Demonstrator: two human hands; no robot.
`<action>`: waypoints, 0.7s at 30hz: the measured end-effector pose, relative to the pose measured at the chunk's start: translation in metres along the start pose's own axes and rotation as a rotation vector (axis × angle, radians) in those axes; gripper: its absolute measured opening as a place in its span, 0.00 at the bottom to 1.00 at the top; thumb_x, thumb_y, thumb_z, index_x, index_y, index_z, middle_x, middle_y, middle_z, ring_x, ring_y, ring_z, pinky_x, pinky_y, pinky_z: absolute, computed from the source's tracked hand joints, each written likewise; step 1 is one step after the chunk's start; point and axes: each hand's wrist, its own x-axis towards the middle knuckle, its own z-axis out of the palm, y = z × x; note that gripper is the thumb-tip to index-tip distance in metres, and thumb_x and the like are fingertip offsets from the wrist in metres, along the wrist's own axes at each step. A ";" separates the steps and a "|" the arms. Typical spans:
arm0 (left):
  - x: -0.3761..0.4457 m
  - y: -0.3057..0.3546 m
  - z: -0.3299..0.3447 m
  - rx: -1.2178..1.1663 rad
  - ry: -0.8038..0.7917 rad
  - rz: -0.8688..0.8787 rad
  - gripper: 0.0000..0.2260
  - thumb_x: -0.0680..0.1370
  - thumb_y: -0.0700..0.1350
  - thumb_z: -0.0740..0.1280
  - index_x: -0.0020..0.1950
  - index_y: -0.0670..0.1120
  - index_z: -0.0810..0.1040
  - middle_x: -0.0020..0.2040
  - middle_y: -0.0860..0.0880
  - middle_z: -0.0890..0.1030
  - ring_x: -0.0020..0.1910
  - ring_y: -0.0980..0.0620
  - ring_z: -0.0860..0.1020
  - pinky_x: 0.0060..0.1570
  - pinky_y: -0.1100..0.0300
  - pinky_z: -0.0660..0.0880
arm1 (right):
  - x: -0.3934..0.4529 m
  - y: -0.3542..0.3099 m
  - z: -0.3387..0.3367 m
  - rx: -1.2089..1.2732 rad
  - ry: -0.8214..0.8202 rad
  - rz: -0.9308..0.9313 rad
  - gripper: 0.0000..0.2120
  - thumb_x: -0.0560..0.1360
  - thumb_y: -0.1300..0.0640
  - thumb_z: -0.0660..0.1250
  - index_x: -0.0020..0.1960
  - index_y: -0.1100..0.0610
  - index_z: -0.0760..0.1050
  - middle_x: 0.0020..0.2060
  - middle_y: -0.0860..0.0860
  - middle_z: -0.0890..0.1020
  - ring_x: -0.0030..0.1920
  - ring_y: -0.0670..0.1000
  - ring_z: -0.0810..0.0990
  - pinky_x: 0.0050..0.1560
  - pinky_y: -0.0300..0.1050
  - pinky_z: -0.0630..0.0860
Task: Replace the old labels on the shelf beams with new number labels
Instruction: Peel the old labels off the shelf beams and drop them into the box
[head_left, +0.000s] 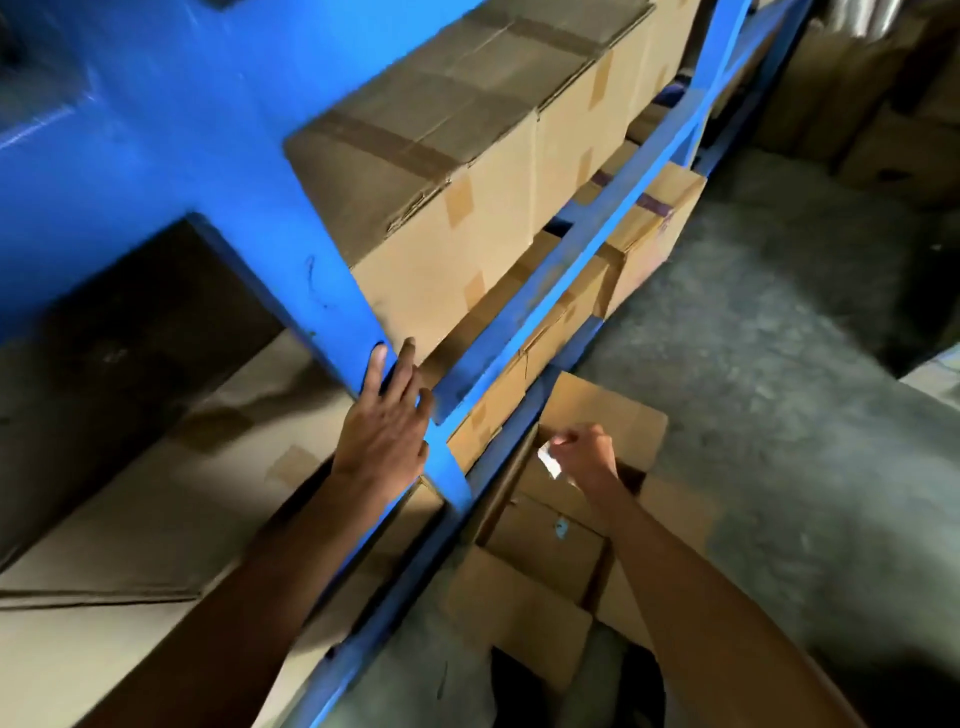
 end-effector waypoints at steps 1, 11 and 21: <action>0.000 0.000 0.001 0.001 0.012 0.008 0.20 0.70 0.53 0.63 0.58 0.44 0.75 0.66 0.40 0.73 0.75 0.41 0.55 0.66 0.38 0.28 | 0.005 0.002 -0.001 0.024 0.012 0.009 0.05 0.69 0.62 0.66 0.37 0.60 0.79 0.35 0.58 0.80 0.33 0.54 0.79 0.38 0.48 0.78; 0.001 -0.002 -0.002 -0.061 0.009 0.047 0.18 0.67 0.54 0.67 0.51 0.44 0.78 0.62 0.39 0.75 0.73 0.40 0.58 0.68 0.38 0.30 | -0.007 0.025 -0.034 0.070 0.065 0.055 0.07 0.71 0.60 0.65 0.42 0.61 0.81 0.40 0.59 0.84 0.34 0.53 0.80 0.27 0.35 0.71; 0.015 0.133 -0.085 -0.529 0.141 0.378 0.21 0.74 0.53 0.61 0.64 0.47 0.73 0.71 0.42 0.68 0.75 0.44 0.53 0.71 0.41 0.35 | -0.109 0.104 -0.143 -0.037 0.263 0.030 0.11 0.71 0.60 0.64 0.30 0.57 0.75 0.33 0.60 0.78 0.38 0.54 0.78 0.39 0.44 0.72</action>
